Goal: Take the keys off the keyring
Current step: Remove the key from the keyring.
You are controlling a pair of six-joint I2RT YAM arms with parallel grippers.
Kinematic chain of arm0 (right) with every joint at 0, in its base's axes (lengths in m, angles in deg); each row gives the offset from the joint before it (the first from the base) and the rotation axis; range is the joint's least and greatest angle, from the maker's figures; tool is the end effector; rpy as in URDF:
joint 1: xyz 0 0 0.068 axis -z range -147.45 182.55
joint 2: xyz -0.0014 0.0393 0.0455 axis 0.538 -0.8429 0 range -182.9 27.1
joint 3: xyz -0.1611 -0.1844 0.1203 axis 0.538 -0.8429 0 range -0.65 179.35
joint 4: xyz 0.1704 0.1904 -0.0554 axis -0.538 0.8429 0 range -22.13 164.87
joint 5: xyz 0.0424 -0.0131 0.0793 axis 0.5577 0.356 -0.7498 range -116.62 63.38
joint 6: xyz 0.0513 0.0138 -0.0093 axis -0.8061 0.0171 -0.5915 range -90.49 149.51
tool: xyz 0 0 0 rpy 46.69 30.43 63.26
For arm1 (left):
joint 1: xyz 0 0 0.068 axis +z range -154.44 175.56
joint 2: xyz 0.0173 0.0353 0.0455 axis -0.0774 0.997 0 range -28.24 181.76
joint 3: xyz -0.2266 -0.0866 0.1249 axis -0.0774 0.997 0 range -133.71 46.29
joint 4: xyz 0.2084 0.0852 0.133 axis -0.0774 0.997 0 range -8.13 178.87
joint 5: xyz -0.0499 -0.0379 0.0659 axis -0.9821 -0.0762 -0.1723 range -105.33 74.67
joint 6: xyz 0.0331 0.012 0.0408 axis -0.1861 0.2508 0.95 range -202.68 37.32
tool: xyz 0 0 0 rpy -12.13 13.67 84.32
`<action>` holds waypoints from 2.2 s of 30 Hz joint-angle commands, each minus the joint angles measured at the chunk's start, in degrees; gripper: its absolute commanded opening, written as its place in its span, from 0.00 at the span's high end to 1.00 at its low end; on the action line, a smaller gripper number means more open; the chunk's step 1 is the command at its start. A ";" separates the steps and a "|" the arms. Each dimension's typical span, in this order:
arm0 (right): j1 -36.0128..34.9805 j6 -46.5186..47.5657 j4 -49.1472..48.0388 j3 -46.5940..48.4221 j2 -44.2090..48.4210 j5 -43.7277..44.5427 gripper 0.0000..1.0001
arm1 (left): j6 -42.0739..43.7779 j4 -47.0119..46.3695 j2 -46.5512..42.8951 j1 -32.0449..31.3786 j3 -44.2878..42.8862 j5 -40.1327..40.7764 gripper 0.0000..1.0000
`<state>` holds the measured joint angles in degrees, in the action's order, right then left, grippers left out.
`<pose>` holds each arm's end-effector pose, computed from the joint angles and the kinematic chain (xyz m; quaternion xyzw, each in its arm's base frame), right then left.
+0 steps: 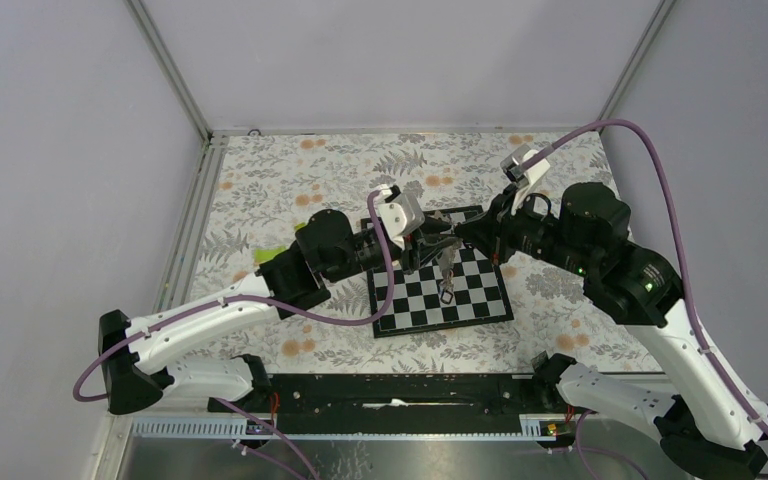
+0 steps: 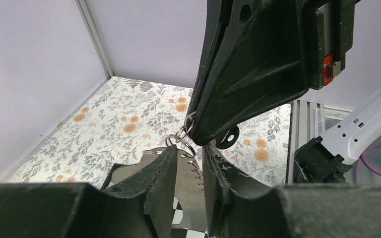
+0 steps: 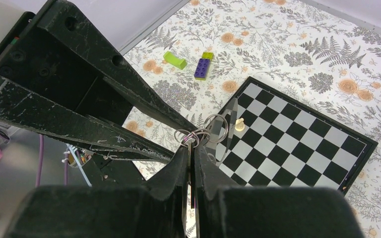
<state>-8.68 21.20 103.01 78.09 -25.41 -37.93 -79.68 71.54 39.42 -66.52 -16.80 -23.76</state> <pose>0.1158 0.1109 0.4682 -0.2756 0.7070 0.3390 0.5561 0.1252 -0.2475 0.4091 0.4057 0.5346 -0.4076 0.6193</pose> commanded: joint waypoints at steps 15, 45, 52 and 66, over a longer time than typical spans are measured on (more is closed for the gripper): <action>-0.30 1.67 4.68 4.14 -2.01 -9.59 1.00 | 3.07 -5.68 -1.24 -0.23 0.26 3.60 0.79; -0.39 0.39 5.51 4.47 -0.28 2.75 0.99 | 9.92 -6.17 -7.09 -0.25 5.91 -4.46 1.00; -0.37 -7.78 1.90 1.66 0.07 5.11 0.99 | 10.94 -6.97 -8.30 -0.23 6.61 -4.50 1.00; -0.34 -23.11 -8.01 -5.40 3.45 4.95 0.99 | 12.41 -8.28 -9.06 -0.23 7.54 -4.61 1.00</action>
<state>-9.08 3.30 100.84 73.26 -22.81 -34.98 -68.42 68.11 32.44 -66.92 -9.15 -27.32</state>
